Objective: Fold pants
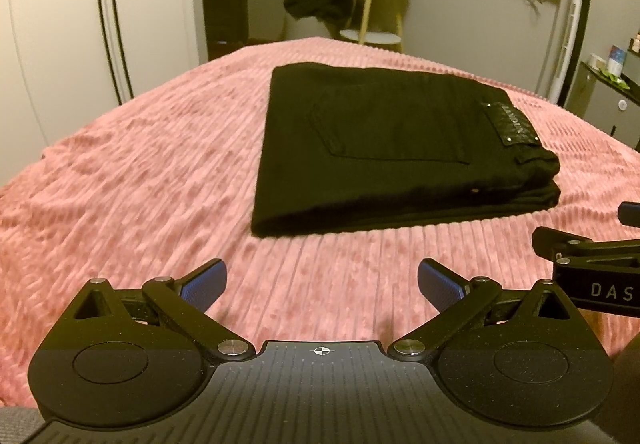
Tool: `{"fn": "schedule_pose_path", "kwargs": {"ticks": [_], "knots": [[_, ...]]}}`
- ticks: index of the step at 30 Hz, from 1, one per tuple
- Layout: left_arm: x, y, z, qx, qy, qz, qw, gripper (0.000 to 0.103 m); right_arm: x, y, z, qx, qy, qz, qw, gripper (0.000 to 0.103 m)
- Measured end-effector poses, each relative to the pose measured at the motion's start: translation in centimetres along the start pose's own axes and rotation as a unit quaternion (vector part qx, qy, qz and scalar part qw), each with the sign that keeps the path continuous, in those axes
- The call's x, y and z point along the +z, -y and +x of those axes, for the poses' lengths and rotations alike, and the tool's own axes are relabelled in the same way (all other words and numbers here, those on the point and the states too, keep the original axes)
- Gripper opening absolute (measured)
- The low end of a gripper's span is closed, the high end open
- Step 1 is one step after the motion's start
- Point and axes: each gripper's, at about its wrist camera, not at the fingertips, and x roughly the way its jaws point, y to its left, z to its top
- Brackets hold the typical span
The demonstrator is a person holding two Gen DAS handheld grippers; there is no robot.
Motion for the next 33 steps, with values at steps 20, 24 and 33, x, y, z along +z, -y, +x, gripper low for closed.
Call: {"fn": "schedule_pose_path", "kwargs": {"ticks": [20,24,33], "knots": [[-0.02,-0.08,0.05,0.007,-0.004,0.0,1.0,0.103,-0.02,-0.02,0.12,0.002,-0.007,0.003,1.0,0.099],[0.0,-0.08,0.19,0.009,-0.008,0.0,0.9999,0.103,-0.03,-0.01,0.17,0.002,-0.009,0.004,1.0,0.099],[-0.03,-0.05,0.17,0.014,-0.008,0.002,0.9999,0.103,-0.03,0.1,0.26,0.003,-0.011,0.005,1.0,0.099]]}}
